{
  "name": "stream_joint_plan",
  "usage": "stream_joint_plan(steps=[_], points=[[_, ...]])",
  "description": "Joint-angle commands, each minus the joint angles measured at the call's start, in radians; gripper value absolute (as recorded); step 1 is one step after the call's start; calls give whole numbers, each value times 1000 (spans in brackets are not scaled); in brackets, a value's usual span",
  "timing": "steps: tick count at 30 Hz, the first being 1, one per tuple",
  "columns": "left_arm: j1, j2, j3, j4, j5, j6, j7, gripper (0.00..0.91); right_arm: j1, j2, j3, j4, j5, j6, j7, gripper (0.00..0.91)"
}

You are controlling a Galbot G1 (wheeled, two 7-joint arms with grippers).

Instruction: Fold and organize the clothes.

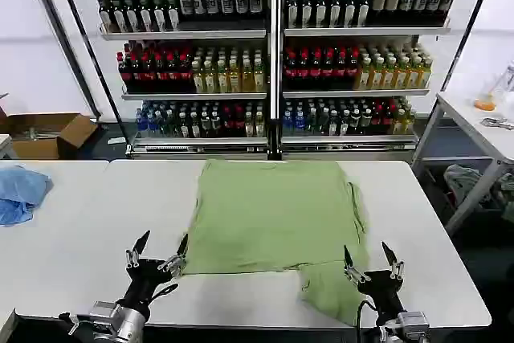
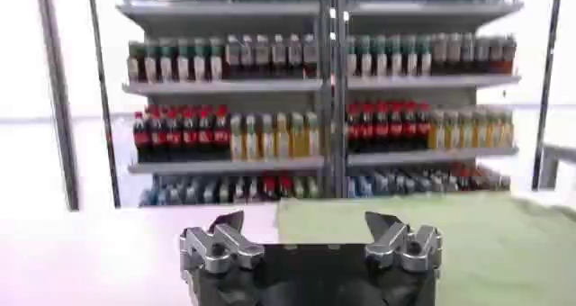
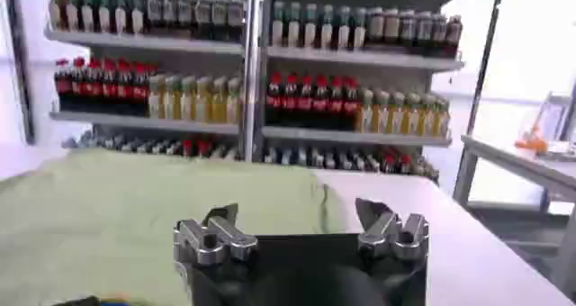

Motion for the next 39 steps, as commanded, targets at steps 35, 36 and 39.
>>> stream_joint_plan(steps=[35, 36, 39], points=[[-105, 106, 83, 164, -134, 301, 41, 20, -61, 47, -109, -31, 37, -110, 26, 0], [-102, 107, 81, 159, -138, 296, 45, 20, -64, 45, -108, -27, 37, -107, 25, 0], [-92, 107, 76, 143, -150, 282, 50, 20, -70, 42, -103, -14, 37, -102, 23, 0]])
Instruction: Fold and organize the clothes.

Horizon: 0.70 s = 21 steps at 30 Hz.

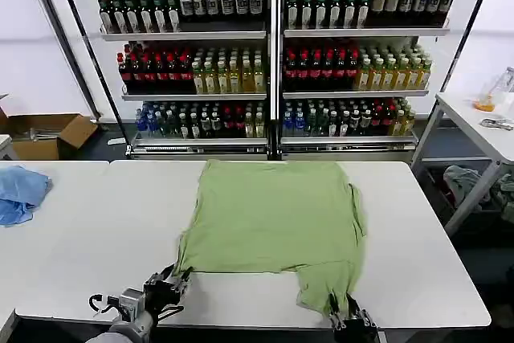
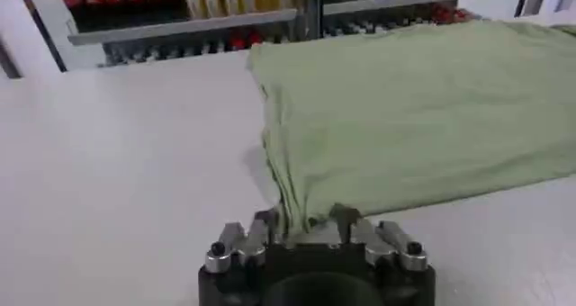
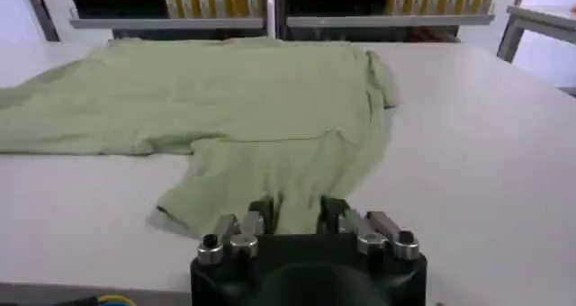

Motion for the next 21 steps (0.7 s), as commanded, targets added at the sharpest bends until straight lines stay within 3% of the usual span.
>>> stream_joint_plan(steps=[1, 21], points=[[10, 4, -4, -15, -54, -9, 12, 20, -6, 3, -3, 11, 3, -1, 1, 0], [159, 28, -125, -282, -99, -31, 8, 20, -109, -96, 124, 239, 52, 33, -2, 0]])
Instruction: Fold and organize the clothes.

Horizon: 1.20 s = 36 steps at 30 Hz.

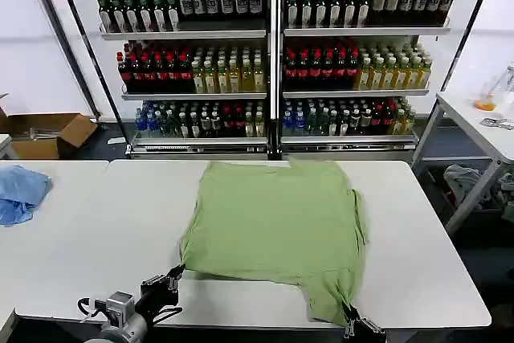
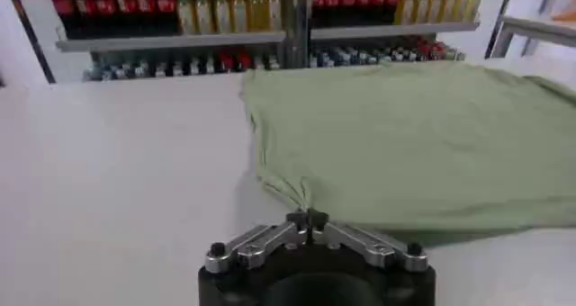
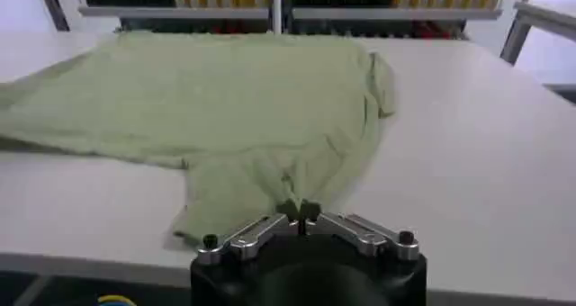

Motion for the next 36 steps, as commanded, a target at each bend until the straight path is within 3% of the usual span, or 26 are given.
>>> stream_joint_plan(steps=[1, 9, 23, 30, 36], points=[[68, 7, -58, -139, -31, -3, -3, 20, -19, -26, 53, 76, 18, 8, 0, 0], [41, 26, -80, -139, -64, -3, -4, 20, 82, -81, 106, 64, 92, 8, 16, 0], [-220, 75, 79, 133, -60, -9, -3, 20, 564, -220, 9, -261, 188, -25, 35, 0], [-363, 59, 173, 268, -25, -12, -14, 20, 687, -207, -90, -432, 131, -21, 27, 0], [-430, 19, 218, 344, -9, -42, -38, 20, 717, -172, -127, -482, 110, -29, 26, 0]])
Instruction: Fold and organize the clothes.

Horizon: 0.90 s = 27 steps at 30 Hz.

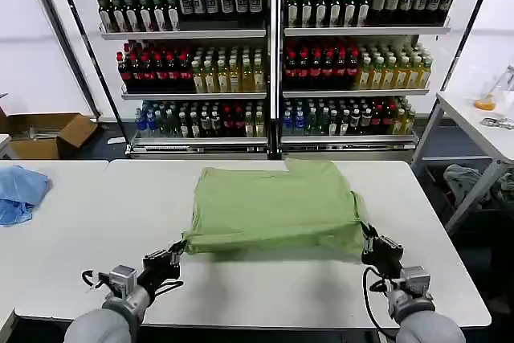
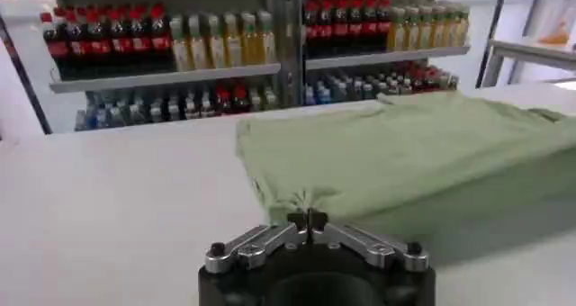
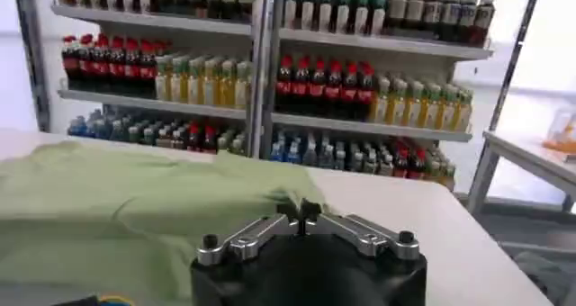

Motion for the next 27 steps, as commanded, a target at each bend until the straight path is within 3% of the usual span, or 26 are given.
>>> stream_joint_plan(steps=[1, 4, 5, 6, 7, 8, 15, 27], points=[[-201, -41, 119, 197, 28, -32, -26, 20, 130, 1, -61, -133, -18, -2, 2, 0], [-222, -57, 131, 218, 44, -40, -31, 20, 129, 14, -74, -140, -38, -10, 0, 0], [-228, -60, 136, 227, 47, -43, -33, 30, 130, 19, -76, -145, -44, -12, 0, 212], [-235, -65, 142, 230, 48, -45, -34, 121, 131, 25, -78, -148, -50, -21, -2, 907], [-240, -67, 146, 240, 55, -46, -34, 705, 132, 27, -79, -150, -53, -26, -2, 907], [-243, -70, 151, 249, 65, -47, -35, 907, 133, 32, -84, -151, -62, -43, -4, 907], [-213, -84, 140, 235, 78, -50, -38, 907, 103, 46, -86, -127, -92, -56, -22, 907], [-92, -93, 82, 189, 77, -53, -50, 907, -85, 58, 29, 12, -90, -63, 4, 907]])
